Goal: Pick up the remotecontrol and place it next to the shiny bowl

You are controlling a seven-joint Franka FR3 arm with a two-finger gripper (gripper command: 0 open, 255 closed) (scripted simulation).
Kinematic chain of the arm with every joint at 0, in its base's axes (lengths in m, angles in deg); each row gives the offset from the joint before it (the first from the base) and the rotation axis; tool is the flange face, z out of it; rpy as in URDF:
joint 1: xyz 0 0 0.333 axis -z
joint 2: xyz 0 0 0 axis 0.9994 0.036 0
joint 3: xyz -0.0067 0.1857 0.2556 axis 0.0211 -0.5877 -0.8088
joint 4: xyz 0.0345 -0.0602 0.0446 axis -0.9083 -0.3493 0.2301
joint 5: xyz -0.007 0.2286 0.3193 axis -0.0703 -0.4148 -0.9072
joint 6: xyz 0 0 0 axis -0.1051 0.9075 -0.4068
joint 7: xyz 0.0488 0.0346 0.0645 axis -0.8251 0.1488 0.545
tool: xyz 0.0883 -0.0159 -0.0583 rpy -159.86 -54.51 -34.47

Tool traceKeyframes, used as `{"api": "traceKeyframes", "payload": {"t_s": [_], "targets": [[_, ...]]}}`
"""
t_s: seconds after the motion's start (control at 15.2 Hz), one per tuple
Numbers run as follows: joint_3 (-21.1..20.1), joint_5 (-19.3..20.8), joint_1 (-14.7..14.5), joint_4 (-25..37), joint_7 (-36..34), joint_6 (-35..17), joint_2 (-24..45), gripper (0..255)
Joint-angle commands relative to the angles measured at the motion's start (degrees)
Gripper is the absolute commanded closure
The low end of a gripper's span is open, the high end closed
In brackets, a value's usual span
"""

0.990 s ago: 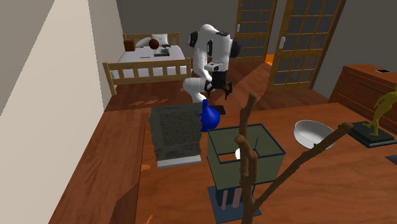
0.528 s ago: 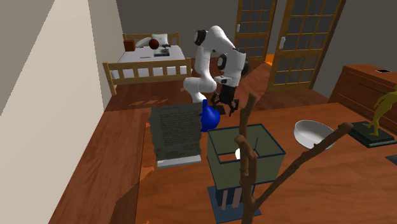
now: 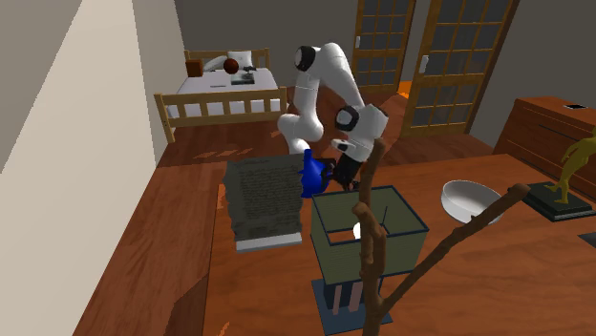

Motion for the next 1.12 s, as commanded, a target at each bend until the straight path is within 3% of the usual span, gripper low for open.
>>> {"api": "traceKeyframes", "payload": {"t_s": [0.0,0.07,0.13,0.2,0.26,0.4,0.59,1.06], "targets": [[-8.56,10.34,8.53,4.48,-12.61,2.87,7.46,0],[-13.34,17.32,12.45,6.98,-19.62,6.29,13.27,0],[-16.80,26.10,14.05,9.85,-27.36,11.99,21.59,0],[-16.66,33.27,12.01,12.63,-33.54,17.87,29.12,0],[-12.86,36.80,7.54,15.02,-37.32,21.27,32.91,0],[-5.54,41.01,-0.01,19.62,-42.93,26.03,37.79,0],[0.88,46.01,-6.39,26.66,-49.82,32.64,44.46,0],[2.62,48.35,-5.17,25.51,-50.83,30.25,45.94,0]]}}
